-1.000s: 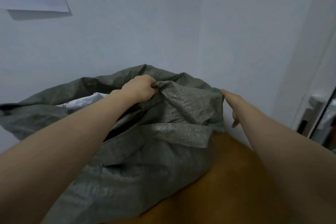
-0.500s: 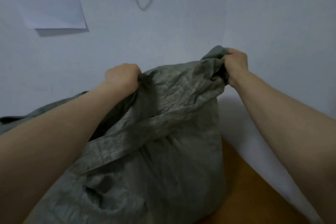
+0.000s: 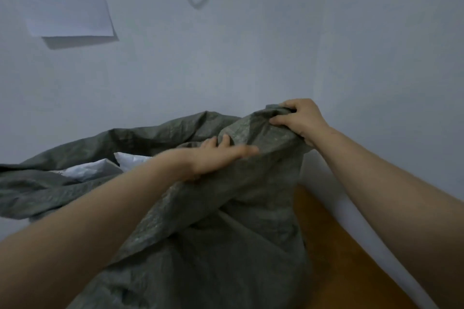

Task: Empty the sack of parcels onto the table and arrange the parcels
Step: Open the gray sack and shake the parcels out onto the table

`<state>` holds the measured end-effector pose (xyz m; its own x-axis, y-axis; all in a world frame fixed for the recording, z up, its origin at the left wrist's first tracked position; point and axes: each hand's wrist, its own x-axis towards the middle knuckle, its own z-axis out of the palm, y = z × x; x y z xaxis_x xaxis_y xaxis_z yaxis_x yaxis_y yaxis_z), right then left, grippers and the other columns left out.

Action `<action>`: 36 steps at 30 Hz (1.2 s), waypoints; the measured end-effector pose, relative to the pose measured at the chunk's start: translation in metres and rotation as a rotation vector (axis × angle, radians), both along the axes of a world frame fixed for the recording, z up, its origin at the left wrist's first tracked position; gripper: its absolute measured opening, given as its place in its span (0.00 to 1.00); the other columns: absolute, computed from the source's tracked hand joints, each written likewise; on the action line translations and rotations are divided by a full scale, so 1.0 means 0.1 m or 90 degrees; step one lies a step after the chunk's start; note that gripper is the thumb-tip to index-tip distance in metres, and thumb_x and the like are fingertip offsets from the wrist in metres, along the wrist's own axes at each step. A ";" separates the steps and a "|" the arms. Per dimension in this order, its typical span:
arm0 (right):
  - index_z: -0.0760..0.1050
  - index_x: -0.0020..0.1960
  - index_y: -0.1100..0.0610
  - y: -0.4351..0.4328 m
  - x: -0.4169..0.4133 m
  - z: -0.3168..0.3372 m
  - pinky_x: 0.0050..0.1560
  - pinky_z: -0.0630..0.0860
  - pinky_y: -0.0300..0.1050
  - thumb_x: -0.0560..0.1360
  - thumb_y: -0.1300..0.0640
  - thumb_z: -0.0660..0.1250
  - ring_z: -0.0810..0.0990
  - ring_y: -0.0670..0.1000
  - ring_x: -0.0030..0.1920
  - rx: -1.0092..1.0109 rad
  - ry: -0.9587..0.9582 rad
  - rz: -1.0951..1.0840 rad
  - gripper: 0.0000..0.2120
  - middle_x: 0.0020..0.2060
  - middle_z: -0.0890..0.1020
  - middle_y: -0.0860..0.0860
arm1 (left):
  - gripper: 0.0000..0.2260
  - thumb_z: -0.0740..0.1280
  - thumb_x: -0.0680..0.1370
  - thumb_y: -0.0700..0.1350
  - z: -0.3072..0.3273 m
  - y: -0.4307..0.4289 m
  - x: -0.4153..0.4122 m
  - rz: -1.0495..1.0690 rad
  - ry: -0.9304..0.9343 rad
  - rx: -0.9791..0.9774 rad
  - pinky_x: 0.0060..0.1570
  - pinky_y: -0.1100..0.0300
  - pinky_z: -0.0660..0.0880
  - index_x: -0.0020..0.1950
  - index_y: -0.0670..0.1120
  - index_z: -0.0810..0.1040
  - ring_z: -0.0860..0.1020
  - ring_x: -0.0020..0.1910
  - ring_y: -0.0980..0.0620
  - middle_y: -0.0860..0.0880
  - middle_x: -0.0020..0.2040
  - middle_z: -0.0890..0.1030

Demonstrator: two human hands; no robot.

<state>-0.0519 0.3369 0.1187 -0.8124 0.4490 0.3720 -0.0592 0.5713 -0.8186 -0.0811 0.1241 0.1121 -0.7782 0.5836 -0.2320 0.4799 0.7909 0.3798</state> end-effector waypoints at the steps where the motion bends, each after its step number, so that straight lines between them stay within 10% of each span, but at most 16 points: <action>1: 0.78 0.37 0.52 0.01 0.04 -0.01 0.38 0.71 0.37 0.68 0.62 0.74 0.75 0.47 0.38 -0.016 0.024 0.015 0.08 0.35 0.76 0.48 | 0.47 0.61 0.72 0.68 0.07 0.03 -0.05 -0.003 0.022 0.038 0.74 0.43 0.41 0.77 0.52 0.35 0.37 0.77 0.48 0.48 0.78 0.36; 8: 0.74 0.28 0.57 -0.12 0.53 0.09 0.30 0.75 0.37 0.64 0.71 0.54 0.74 0.49 0.29 -0.426 0.049 0.350 0.16 0.27 0.75 0.53 | 0.65 0.77 0.61 0.63 0.12 0.32 -0.25 -0.096 0.342 0.070 0.71 0.39 0.35 0.72 0.53 0.25 0.30 0.74 0.44 0.47 0.75 0.29; 11: 0.69 0.24 0.57 -0.07 0.70 0.06 0.25 0.69 0.35 0.54 0.64 0.61 0.69 0.49 0.23 -0.444 0.021 0.437 0.03 0.22 0.70 0.52 | 0.51 0.74 0.61 0.66 0.22 0.42 -0.21 -0.218 0.374 0.031 0.67 0.37 0.28 0.77 0.59 0.50 0.40 0.77 0.49 0.50 0.78 0.50; 13: 0.66 0.24 0.56 0.06 0.76 0.03 0.26 0.65 0.36 0.47 0.61 0.68 0.65 0.49 0.23 -0.439 0.001 0.462 0.11 0.22 0.68 0.50 | 0.29 0.71 0.64 0.68 0.27 0.44 -0.13 -0.274 0.332 0.005 0.68 0.39 0.27 0.62 0.60 0.73 0.62 0.72 0.54 0.54 0.64 0.75; 16: 0.65 0.25 0.56 0.19 0.83 0.03 0.28 0.64 0.38 0.45 0.60 0.70 0.65 0.50 0.23 -0.476 0.007 0.419 0.15 0.22 0.67 0.50 | 0.25 0.70 0.63 0.70 0.31 0.38 -0.07 -0.268 0.227 0.024 0.73 0.48 0.53 0.52 0.56 0.79 0.76 0.55 0.57 0.57 0.46 0.82; 18: 0.66 0.27 0.58 0.24 0.85 0.06 0.31 0.71 0.39 0.50 0.63 0.67 0.70 0.52 0.27 -0.493 0.048 0.285 0.10 0.24 0.71 0.52 | 0.14 0.72 0.70 0.59 0.35 0.29 -0.08 -0.244 0.109 0.098 0.52 0.59 0.74 0.47 0.51 0.79 0.79 0.48 0.53 0.54 0.43 0.81; 23: 0.77 0.37 0.58 0.13 0.78 0.16 0.41 0.76 0.43 0.68 0.76 0.57 0.76 0.54 0.41 -0.212 0.084 -0.111 0.16 0.37 0.78 0.54 | 0.07 0.67 0.75 0.43 0.43 0.16 -0.12 -0.218 0.244 0.149 0.40 0.59 0.69 0.50 0.41 0.79 0.75 0.43 0.49 0.47 0.40 0.77; 27: 0.61 0.73 0.49 -0.25 0.84 0.39 0.49 0.76 0.39 0.70 0.63 0.67 0.76 0.50 0.56 -0.197 -0.067 0.207 0.34 0.54 0.73 0.46 | 0.08 0.69 0.74 0.45 0.41 0.15 -0.13 -0.152 0.379 0.184 0.38 0.61 0.65 0.42 0.41 0.77 0.73 0.40 0.48 0.48 0.33 0.73; 32: 0.28 0.73 0.40 -0.62 0.48 0.26 0.76 0.52 0.54 0.45 0.35 0.78 0.40 0.51 0.77 0.212 -0.319 0.133 0.74 0.75 0.31 0.47 | 0.12 0.69 0.72 0.44 0.39 0.21 -0.07 -0.161 0.410 0.239 0.34 0.59 0.65 0.30 0.44 0.72 0.73 0.35 0.47 0.48 0.29 0.73; 36: 0.31 0.75 0.46 -0.64 0.07 -0.05 0.71 0.58 0.42 0.56 0.50 0.83 0.51 0.47 0.76 0.091 -0.210 0.135 0.70 0.77 0.49 0.46 | 0.15 0.66 0.72 0.43 0.32 0.21 0.00 -0.195 0.364 0.229 0.34 0.58 0.63 0.27 0.47 0.65 0.70 0.32 0.47 0.49 0.26 0.69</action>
<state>-0.0447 0.2726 0.1140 -0.9672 0.2223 0.1232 0.0645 0.6836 -0.7270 -0.0811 0.1452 0.1438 -0.5102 0.7571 0.4081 0.8596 0.4637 0.2146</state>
